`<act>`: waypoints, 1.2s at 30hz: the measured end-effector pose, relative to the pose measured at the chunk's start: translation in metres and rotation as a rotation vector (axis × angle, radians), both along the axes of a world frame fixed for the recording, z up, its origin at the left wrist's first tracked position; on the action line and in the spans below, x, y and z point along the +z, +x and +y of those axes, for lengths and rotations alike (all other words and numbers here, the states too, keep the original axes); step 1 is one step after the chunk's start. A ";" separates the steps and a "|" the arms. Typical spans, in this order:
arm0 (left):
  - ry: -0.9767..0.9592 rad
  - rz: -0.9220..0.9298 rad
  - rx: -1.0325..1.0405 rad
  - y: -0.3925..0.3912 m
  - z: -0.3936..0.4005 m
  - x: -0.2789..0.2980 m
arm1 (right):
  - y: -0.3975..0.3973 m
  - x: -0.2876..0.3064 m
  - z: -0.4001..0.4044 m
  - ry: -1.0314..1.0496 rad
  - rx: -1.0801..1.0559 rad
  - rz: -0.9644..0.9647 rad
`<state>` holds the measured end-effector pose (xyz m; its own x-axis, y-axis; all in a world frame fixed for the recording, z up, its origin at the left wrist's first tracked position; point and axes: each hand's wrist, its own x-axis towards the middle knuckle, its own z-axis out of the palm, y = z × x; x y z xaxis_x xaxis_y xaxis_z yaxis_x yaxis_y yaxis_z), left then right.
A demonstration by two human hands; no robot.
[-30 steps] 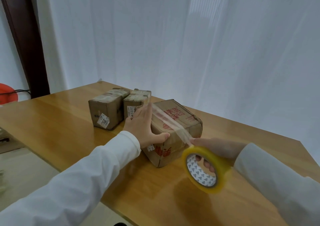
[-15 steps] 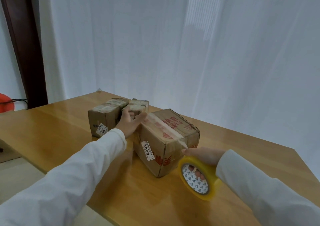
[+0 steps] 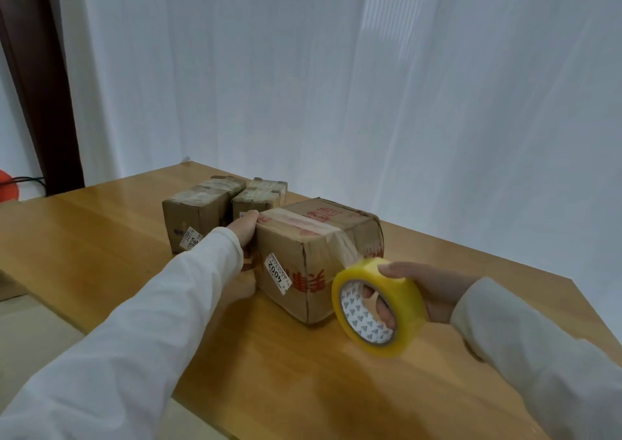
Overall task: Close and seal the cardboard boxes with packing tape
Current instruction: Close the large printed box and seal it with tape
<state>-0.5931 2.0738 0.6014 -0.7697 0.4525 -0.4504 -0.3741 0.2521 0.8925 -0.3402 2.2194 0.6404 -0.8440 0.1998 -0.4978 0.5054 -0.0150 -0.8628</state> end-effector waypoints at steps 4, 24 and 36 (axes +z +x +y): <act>-0.035 -0.052 -0.015 0.001 -0.003 0.003 | -0.008 0.024 -0.014 0.084 0.092 -0.048; -0.469 0.713 -0.216 0.040 -0.030 0.058 | -0.019 0.092 -0.045 0.382 -0.194 0.336; -0.261 0.442 -0.175 0.057 -0.020 0.061 | -0.033 0.090 -0.055 0.521 -0.025 -0.120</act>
